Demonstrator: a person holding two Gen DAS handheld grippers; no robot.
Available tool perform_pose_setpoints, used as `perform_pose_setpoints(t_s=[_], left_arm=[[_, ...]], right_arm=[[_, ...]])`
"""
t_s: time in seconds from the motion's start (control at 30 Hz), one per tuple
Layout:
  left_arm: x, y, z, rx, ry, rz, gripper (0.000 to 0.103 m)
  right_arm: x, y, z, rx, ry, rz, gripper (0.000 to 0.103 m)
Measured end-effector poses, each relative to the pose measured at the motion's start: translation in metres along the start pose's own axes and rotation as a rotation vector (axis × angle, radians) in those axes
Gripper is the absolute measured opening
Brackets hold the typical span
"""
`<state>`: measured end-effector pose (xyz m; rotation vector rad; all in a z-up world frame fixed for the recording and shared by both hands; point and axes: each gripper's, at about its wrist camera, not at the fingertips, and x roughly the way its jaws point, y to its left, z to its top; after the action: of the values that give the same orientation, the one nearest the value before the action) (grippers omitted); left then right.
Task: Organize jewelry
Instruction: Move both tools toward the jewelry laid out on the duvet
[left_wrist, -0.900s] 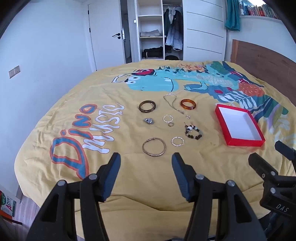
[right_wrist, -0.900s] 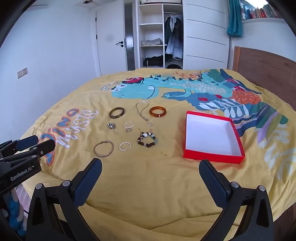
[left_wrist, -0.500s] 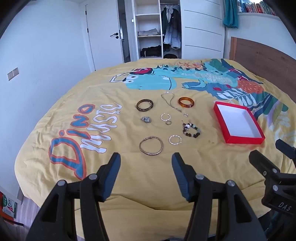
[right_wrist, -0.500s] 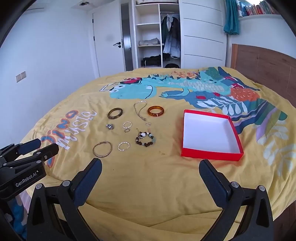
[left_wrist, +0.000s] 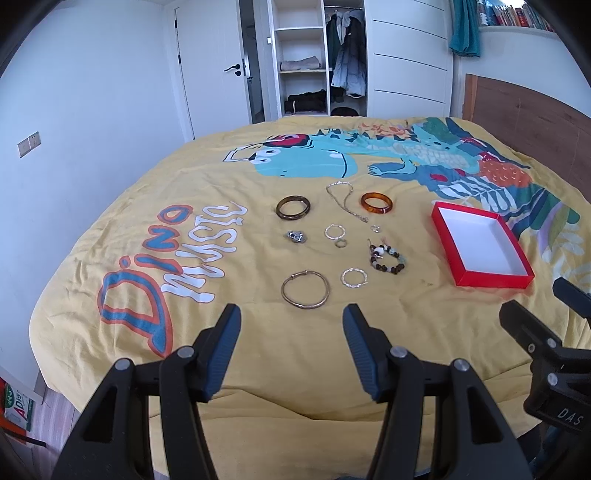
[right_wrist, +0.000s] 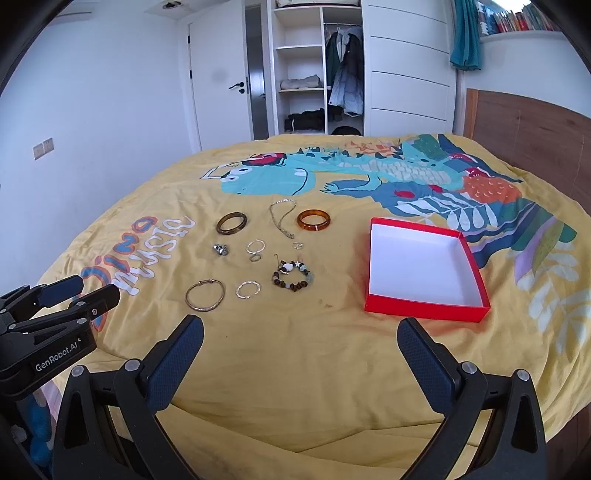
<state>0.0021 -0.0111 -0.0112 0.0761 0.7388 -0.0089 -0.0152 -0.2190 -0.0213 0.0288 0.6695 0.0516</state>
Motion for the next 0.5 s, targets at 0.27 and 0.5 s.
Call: perform_pose_setpoints(t_s=[0.27,0.5], left_arm=[[0.006,-0.002,-0.002,0.003,0.010,0.019,0.055],[0.013,0.000,-0.003,0.005,0.028,0.031,0.055]], right_arm=[[0.003,0.001,-0.002,-0.001,0.006,0.004,0.103],[0.009,0.002,-0.002,-0.004,0.004,0.023,0.103]])
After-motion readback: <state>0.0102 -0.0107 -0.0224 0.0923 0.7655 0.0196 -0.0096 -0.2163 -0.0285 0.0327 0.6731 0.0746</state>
